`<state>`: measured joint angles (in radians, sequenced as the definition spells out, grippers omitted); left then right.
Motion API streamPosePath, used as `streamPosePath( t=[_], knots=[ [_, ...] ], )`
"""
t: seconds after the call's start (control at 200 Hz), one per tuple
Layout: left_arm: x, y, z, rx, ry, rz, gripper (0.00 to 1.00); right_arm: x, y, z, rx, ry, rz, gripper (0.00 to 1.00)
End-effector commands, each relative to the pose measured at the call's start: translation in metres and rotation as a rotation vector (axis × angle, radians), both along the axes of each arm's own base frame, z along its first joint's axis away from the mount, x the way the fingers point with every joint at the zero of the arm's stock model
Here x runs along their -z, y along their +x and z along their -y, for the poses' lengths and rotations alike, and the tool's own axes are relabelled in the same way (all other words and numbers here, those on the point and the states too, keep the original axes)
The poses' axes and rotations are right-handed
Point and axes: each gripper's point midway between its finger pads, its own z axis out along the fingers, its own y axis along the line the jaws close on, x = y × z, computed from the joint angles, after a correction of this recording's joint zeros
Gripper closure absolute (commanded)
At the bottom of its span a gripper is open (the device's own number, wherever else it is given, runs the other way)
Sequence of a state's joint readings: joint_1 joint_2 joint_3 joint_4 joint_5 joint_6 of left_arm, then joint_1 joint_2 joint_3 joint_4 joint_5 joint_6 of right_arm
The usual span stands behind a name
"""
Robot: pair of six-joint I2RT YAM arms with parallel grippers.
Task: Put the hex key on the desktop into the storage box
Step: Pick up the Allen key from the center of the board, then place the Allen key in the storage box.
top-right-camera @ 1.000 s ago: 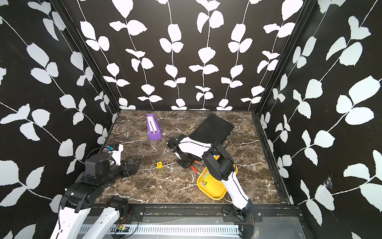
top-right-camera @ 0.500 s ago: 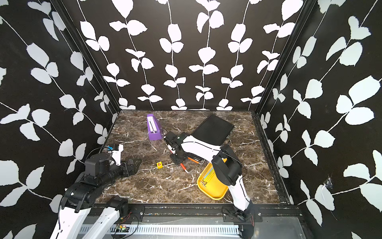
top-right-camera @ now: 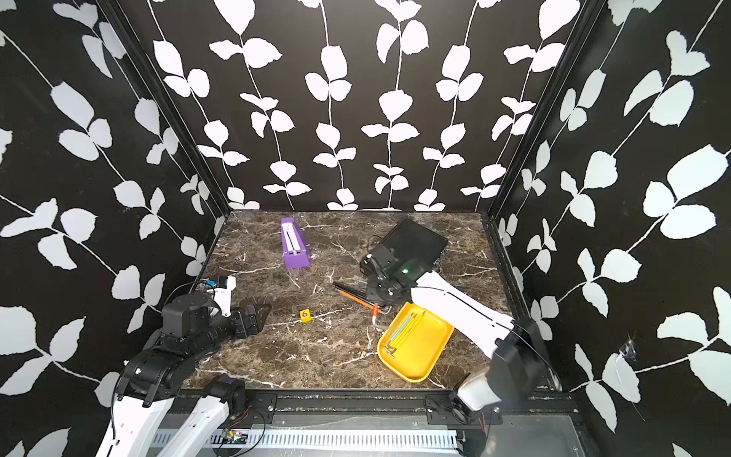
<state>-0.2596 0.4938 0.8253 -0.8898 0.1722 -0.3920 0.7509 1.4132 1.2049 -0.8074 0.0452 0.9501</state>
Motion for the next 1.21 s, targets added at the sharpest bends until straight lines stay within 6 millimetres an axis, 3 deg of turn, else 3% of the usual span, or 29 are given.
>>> streamPosePath(
  t=[0.0,0.235,0.425,0.72,0.975,1.2],
  knots=[
    [-0.001,0.0,0.001,0.009,-0.002,0.016,0.13,0.005,-0.013,0.031,0.292,0.041,-0.043,1.0],
    [-0.002,0.0,0.002,0.011,-0.004,0.021,0.14,0.034,-0.047,0.063,0.552,0.05,-0.16,1.0],
    [-0.002,-0.001,0.001,0.009,-0.005,0.022,0.13,0.064,-0.068,0.082,0.648,0.012,-0.231,1.0],
    [-0.003,-0.002,0.001,0.011,-0.007,0.021,0.14,0.104,-0.07,0.077,0.647,0.026,-0.322,1.0],
    [-0.002,-0.002,0.001,0.009,-0.006,0.018,0.13,0.122,-0.072,0.085,0.699,0.026,-0.368,1.0],
    [-0.001,-0.001,0.002,0.013,-0.005,0.015,0.14,0.124,-0.071,0.081,0.667,0.003,-0.408,0.99]
  ],
)
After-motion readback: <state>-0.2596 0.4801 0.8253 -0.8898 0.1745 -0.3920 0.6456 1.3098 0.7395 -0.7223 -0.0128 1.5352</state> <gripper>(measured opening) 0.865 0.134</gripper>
